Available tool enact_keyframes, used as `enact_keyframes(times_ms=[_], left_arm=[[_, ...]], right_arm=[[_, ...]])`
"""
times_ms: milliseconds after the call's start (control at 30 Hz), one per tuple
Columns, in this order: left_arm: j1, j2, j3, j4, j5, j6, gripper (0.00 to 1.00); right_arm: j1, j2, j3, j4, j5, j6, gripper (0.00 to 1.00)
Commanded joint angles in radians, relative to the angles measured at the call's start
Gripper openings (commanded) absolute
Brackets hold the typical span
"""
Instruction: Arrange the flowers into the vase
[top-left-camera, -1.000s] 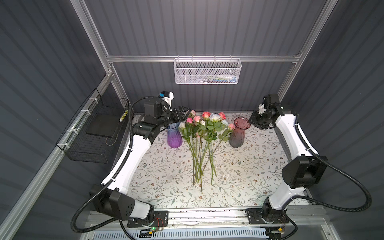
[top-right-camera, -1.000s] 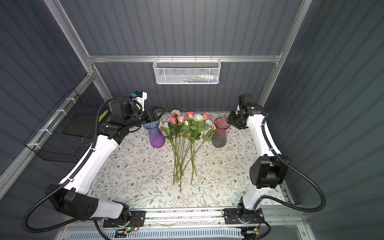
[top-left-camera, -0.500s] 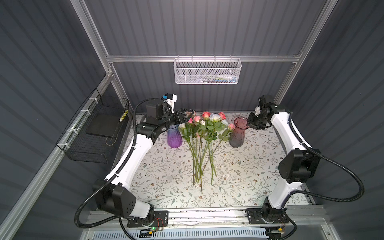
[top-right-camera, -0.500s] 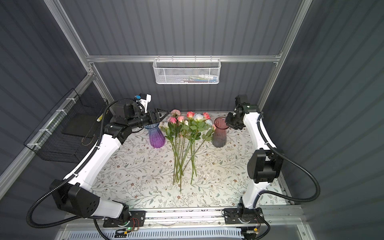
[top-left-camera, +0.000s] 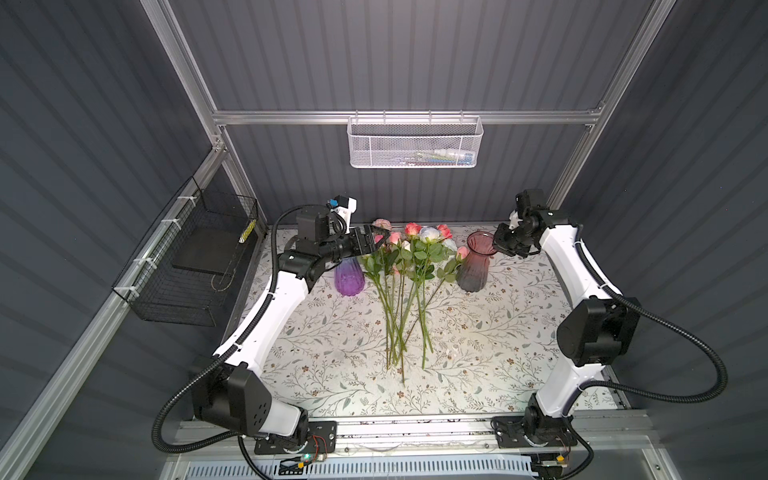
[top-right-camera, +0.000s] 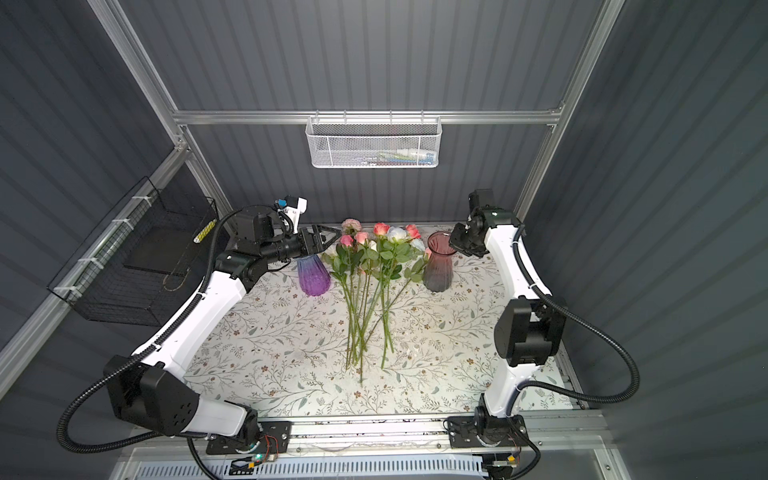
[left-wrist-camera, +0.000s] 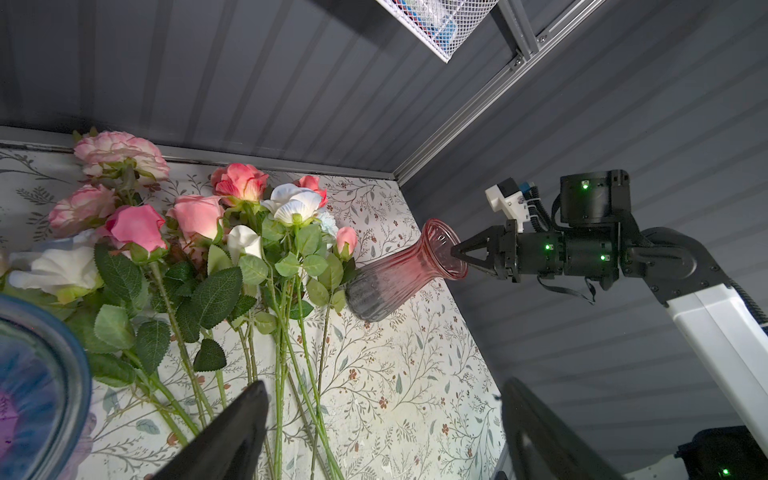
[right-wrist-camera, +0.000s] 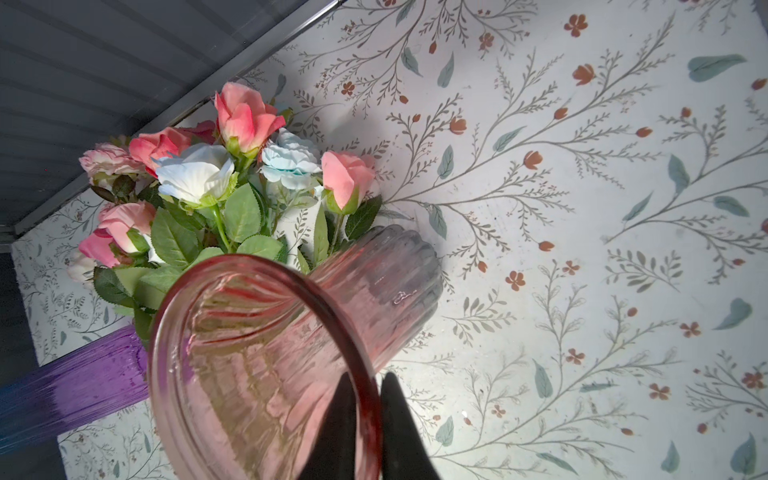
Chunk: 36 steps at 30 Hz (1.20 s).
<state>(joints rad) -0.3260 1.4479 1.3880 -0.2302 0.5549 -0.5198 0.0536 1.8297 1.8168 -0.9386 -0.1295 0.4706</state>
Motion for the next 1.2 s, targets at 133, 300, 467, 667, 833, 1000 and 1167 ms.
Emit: enact_keyframes(times_ms=[133,300,467,667,833,1000,1167], left_arm=[[-0.004,-0.020,-0.006,0.000,0.014,0.022,0.89],[-0.004,-0.025,-0.007,-0.003,0.014,0.024,0.89],[-0.004,-0.032,-0.006,-0.007,0.008,0.022,0.89],[-0.004,-0.034,-0.012,-0.003,0.015,0.014,0.89],[-0.006,-0.035,-0.021,0.023,0.039,-0.015,0.88],[-0.007,-0.025,-0.036,0.065,0.081,-0.080,0.85],[-0.015,0.007,-0.038,0.088,0.116,-0.106,0.84]], right_arm=[[0.012,0.001,-0.014,-0.022,0.022,-0.019,0.03],[0.013,-0.036,-0.029,-0.034,0.017,-0.027,0.00],[0.012,-0.093,-0.053,-0.042,0.022,-0.041,0.00],[0.013,-0.172,-0.142,-0.031,-0.031,-0.027,0.00],[0.013,-0.288,-0.269,-0.020,-0.049,-0.017,0.00],[0.019,-0.438,-0.420,-0.020,-0.074,0.003,0.00],[0.056,-0.520,-0.506,-0.060,-0.074,0.008,0.00]])
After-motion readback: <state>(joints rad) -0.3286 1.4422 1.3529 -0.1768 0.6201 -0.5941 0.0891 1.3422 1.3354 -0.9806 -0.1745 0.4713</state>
